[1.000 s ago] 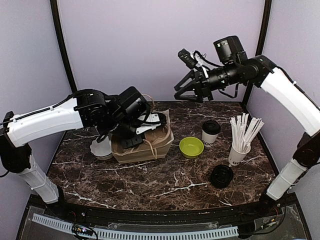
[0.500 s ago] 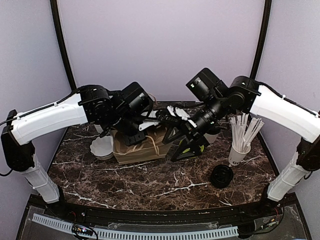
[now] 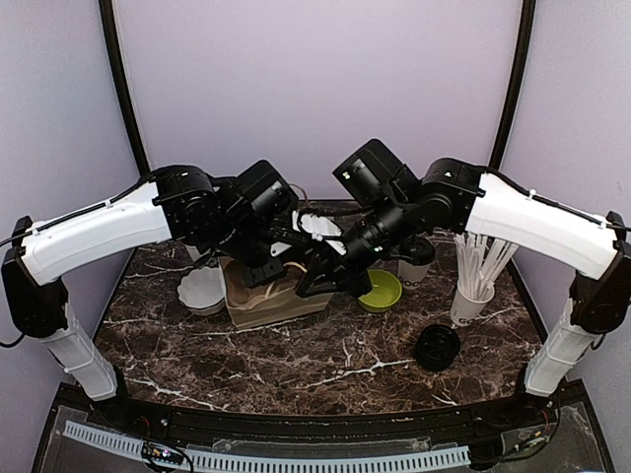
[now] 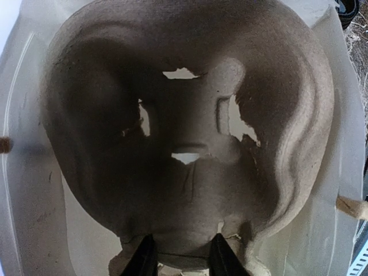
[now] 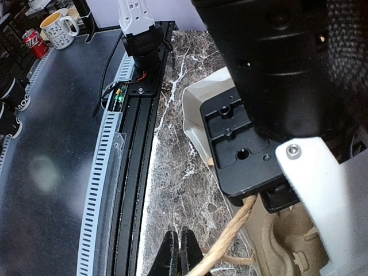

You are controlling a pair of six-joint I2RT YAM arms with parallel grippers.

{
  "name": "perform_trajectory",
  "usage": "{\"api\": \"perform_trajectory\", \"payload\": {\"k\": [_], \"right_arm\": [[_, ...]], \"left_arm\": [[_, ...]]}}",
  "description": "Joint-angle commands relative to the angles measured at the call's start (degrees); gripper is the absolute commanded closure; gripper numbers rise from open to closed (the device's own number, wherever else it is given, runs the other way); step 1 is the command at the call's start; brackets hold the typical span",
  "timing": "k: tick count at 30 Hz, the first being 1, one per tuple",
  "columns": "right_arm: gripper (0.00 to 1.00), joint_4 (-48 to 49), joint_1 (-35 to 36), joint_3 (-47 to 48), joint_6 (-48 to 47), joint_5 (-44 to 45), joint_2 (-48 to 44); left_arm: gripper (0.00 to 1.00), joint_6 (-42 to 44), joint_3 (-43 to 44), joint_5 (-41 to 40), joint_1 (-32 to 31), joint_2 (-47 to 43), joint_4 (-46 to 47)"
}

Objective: Pack the takeout coffee

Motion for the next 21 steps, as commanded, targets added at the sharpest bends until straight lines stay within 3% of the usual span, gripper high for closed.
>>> {"api": "perform_trajectory", "payload": {"k": [1,10,21], "right_arm": [[1.0,0.3,0.0,-1.8,-3.9,0.0,-1.6],[1.0,-13.5,0.3,3.0,-17.8,-12.4,-1.9],[1.0,-10.2,1.7,12.1,-13.7,-11.2,1.7]], "left_arm": [[0.76,-0.3,-0.1,0.2,-0.4,-4.0,-2.8],[0.76,0.1,-2.2,0.7,-0.3,-6.9,-2.6],[0.76,0.1,-2.6,3.3,-0.3,-4.0,-5.5]]}}
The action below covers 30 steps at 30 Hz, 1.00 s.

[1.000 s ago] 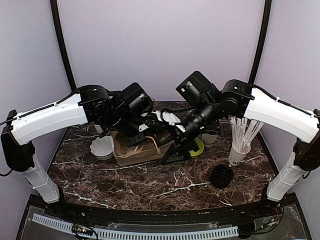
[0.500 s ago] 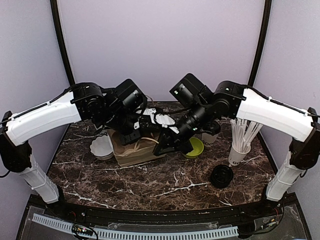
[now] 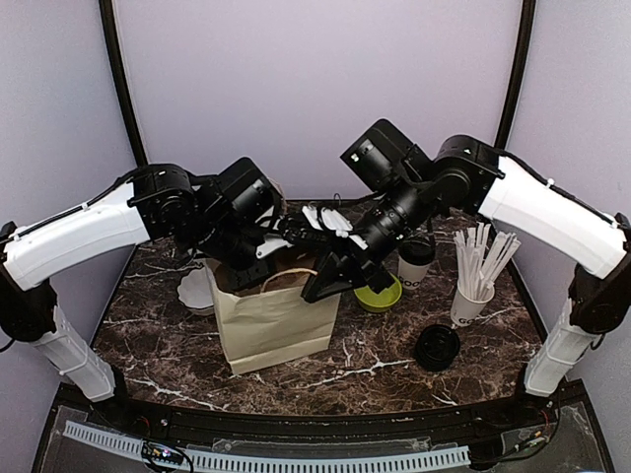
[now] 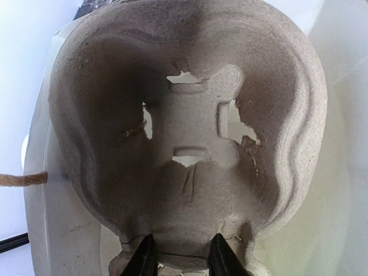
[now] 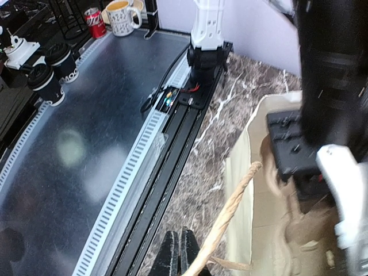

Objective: Pack the takeout coffee

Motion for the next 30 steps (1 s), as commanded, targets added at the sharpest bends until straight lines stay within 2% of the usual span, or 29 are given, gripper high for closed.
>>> {"api": "perform_trajectory", "payload": {"k": [1,9,16,23,30], "right_arm": [[1.0,1.8,1.0,5.1,1.7,-0.9,1.9],[1.0,2.2,2.1,7.0,3.3,3.5,4.2],[1.0,2.1,2.5,7.2,2.9,5.2,4.7],[1.0,2.2,2.6,8.3,2.9,4.7,5.6],[0.93,2.1,2.7,8.4,2.9,3.3,6.2]], "left_arm": [[0.76,-0.3,-0.5,2.4,-0.1,1.1,-4.4],[0.76,-6.5,-1.1,5.4,-0.3,1.6,-9.7],[0.76,-10.1,-3.5,11.1,-0.8,-0.9,-9.7],[0.76,-13.5,-5.6,10.7,-1.1,2.1,-11.4],[0.76,-15.8,-6.0,11.7,-1.1,5.3,-10.0]]}}
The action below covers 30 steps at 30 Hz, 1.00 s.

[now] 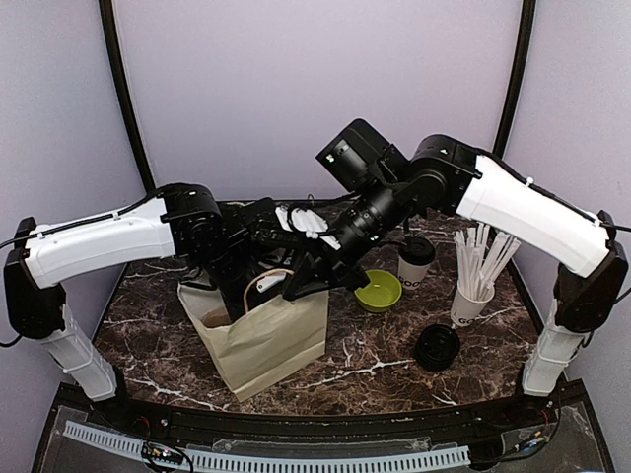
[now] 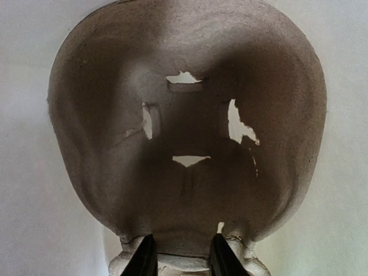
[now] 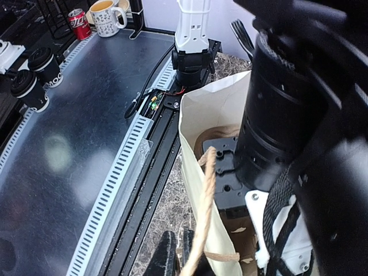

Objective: Pack the takeout coffee

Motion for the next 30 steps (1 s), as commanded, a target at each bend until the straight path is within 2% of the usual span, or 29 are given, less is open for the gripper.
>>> {"api": "perform_trajectory", "payload": {"k": [1,5,9,13,18,30], "right_arm": [[0.91,0.9,0.4,1.8,0.4,-0.7,0.7],[0.78,-0.2,0.4,3.3,0.3,-0.3,0.9],[0.52,-2.0,0.2,4.8,-0.3,0.6,0.4],[0.4,-3.6,-0.8,6.8,-0.4,0.2,-0.4],[0.34,-5.1,-2.9,10.1,-0.3,-1.4,-1.0],[0.33,-4.9,-4.9,10.4,0.3,-1.6,-2.0]], "left_arm": [[0.76,-2.1,-1.2,1.2,-0.4,2.4,-1.1],[0.76,-4.6,-1.8,0.6,-0.4,3.7,0.5],[0.76,-5.0,-3.5,1.5,-0.3,4.2,3.1],[0.76,-4.9,-5.7,2.3,-0.3,4.9,5.1],[0.76,-4.3,-8.1,2.2,-0.3,5.8,7.4],[0.75,-2.8,-11.9,1.4,0.1,10.2,13.5]]}}
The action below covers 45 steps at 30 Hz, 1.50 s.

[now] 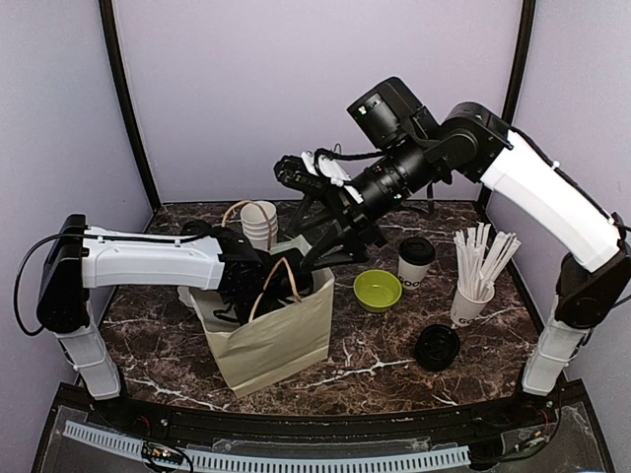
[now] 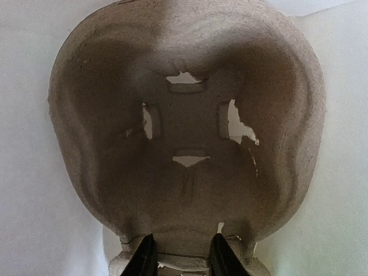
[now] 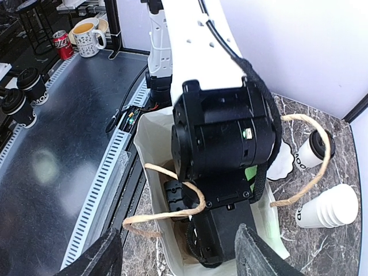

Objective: Pack the takeout coffee

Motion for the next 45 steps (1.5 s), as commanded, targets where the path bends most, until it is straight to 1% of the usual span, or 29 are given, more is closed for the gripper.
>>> {"api": "perform_trajectory", "payload": {"k": [1,6,9,10,15,16,18,23,29,37,41,45], "right_arm": [[0.33,-0.2,-0.1,0.6,0.5,-1.1,-1.6],[0.32,0.0,-0.1,0.2,0.3,-0.8,-1.5],[0.32,-0.2,-0.1,0.4,0.2,-0.7,-1.5],[0.32,-0.2,-0.1,0.5,0.1,-0.7,-1.5],[0.32,-0.6,-0.6,1.0,-0.1,-0.5,-1.4],[0.31,-0.6,-0.8,1.0,-0.2,-0.6,-1.4],[0.31,-0.6,-1.1,0.9,-0.3,-0.6,-1.4],[0.31,-0.9,-2.8,1.4,-0.3,-1.3,-1.7],[0.31,-1.7,-4.1,2.1,-0.6,-2.7,-2.2],[0.31,-5.4,-4.6,2.0,-4.4,-6.6,-3.8],[0.32,-5.9,-4.6,0.2,-5.9,-7.8,-4.5],[0.32,-4.6,-4.6,-3.0,-5.9,-7.7,-4.9]], "left_arm": [[0.75,1.0,-1.2,-0.1,0.1,1.6,2.0],[0.73,2.7,-0.9,-0.4,0.2,2.6,2.3],[0.66,2.8,0.4,-1.0,0.2,2.0,1.0],[0.61,2.7,0.7,-1.2,0.2,1.6,0.7],[0.46,3.1,4.3,-1.7,0.2,-3.5,-1.3],[0.4,3.2,5.3,-1.9,0.2,-4.1,-1.5],[0.35,3.6,6.7,-2.1,0.3,-5.9,-2.1],[0.33,5.7,10.9,-2.3,0.2,-9.3,-1.7],[0.33,7.6,18.4,-4.0,0.2,-9.3,-2.9],[0.35,7.4,29.2,-5.5,0.3,-10.5,-2.6],[0.37,5.8,32.2,-2.5,0.3,-12.6,-1.3],[0.37,3.7,32.2,-2.5,0.3,-17.4,1.6]]}}
